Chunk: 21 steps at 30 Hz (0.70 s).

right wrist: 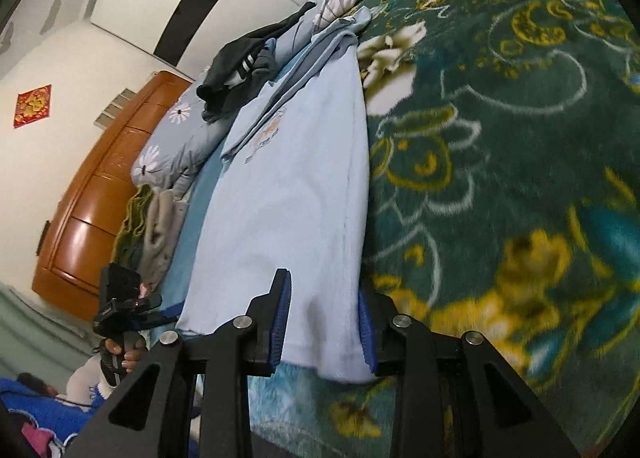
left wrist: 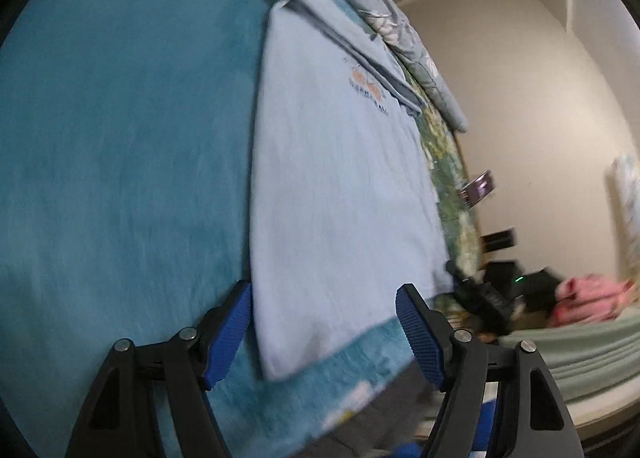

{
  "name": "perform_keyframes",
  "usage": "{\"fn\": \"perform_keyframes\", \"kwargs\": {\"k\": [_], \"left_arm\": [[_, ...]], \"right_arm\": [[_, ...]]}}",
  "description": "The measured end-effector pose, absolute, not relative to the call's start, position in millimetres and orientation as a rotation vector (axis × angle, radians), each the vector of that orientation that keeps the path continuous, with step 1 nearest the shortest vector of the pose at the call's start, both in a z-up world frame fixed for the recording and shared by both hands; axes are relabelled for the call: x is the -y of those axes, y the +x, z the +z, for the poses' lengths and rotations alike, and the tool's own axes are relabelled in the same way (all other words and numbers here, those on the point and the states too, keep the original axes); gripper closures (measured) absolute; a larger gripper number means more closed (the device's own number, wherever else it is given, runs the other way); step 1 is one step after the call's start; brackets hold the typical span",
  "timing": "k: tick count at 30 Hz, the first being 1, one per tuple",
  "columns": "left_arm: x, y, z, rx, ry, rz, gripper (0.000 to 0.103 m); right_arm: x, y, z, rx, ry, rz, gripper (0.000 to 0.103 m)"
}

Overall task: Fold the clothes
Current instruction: 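Grasp the shirt hem with the left gripper while the right gripper grasps it too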

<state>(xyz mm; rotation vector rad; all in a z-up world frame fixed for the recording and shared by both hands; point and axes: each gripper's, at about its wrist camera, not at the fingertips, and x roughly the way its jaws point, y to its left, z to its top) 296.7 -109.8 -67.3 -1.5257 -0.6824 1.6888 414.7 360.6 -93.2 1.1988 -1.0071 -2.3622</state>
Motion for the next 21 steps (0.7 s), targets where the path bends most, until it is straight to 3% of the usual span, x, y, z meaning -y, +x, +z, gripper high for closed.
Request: {"fn": "perform_keyframes", "kwargs": {"k": [6, 8, 10, 13, 15, 21], "left_arm": [[105, 292, -70, 0.725, -1.515, 1.670, 0.037], [103, 290, -71, 0.713, -1.518, 1.661, 0.046], [102, 291, -75, 0.710, -1.534, 1.667, 0.066], [112, 294, -84, 0.747, -1.563, 1.667, 0.095], [119, 299, -89, 0.774, -1.573, 1.654, 0.100], [120, 303, -75, 0.773, -1.487, 1.668, 0.101]], "right_arm": [[-370, 410, -100, 1.118, 1.156, -2.320, 0.072], [-371, 405, -101, 1.149, 1.141, -2.301, 0.072], [-372, 405, -101, 1.159, 1.136, -2.299, 0.078], [-375, 413, -106, 1.169, 1.170, -2.299, 0.098], [-378, 420, -109, 1.177, 1.177, -2.291, 0.100], [-376, 434, -95, 1.205, 1.087, -2.263, 0.101]]}}
